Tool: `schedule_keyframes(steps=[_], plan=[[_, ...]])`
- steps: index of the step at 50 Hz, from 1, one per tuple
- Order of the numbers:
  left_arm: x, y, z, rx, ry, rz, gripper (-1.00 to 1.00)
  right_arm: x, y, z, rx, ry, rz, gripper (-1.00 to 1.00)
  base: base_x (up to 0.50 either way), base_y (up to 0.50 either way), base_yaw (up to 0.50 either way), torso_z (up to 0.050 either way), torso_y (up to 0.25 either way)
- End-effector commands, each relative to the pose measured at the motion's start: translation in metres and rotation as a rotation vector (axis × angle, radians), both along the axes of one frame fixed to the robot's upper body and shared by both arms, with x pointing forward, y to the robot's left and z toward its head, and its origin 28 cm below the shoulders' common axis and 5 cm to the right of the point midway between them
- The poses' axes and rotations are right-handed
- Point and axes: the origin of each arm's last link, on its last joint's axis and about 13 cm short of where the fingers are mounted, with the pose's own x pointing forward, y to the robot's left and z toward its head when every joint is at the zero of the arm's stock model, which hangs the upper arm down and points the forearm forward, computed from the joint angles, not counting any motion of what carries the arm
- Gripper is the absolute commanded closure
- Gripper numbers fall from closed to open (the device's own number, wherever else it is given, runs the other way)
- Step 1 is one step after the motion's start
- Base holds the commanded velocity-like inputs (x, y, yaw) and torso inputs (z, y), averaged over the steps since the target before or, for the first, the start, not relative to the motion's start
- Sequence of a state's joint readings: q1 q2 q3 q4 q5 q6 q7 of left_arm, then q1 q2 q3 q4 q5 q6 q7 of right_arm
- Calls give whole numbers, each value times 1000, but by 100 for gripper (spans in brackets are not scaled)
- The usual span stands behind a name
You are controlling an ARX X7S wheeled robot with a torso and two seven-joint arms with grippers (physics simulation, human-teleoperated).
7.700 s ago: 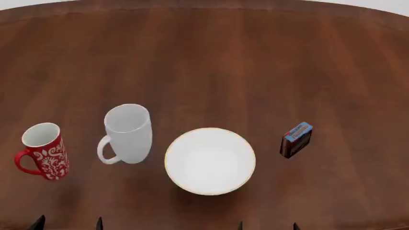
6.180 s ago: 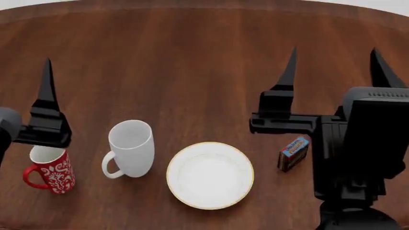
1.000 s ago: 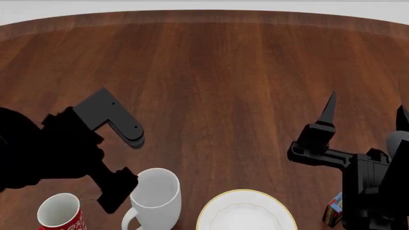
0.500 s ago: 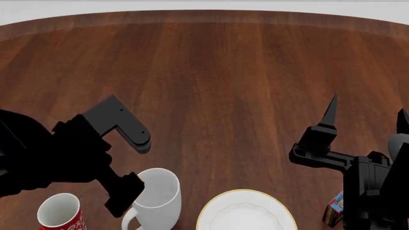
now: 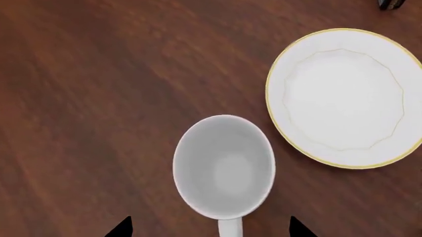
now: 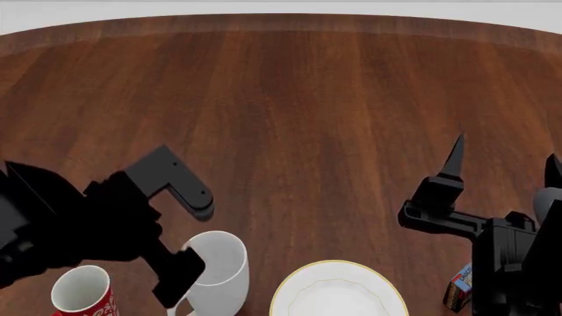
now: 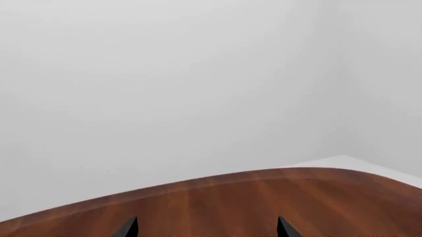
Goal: Put the white mug on the plate.
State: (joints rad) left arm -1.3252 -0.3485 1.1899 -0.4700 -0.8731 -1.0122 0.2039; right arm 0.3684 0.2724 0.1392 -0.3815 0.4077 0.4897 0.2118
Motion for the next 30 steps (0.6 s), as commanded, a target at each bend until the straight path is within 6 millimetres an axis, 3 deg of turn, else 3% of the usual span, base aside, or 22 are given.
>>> schedule_keyframes(steps=[1, 30], plan=[[3, 1, -12, -8, 23, 5, -100, 1, 0, -2, 3, 5, 2, -100, 0, 0, 0, 0, 0], [4, -2, -29, -21, 71, 6, -100, 3, 0, -8, 14, 16, 2, -100, 0, 0, 0, 0, 0]])
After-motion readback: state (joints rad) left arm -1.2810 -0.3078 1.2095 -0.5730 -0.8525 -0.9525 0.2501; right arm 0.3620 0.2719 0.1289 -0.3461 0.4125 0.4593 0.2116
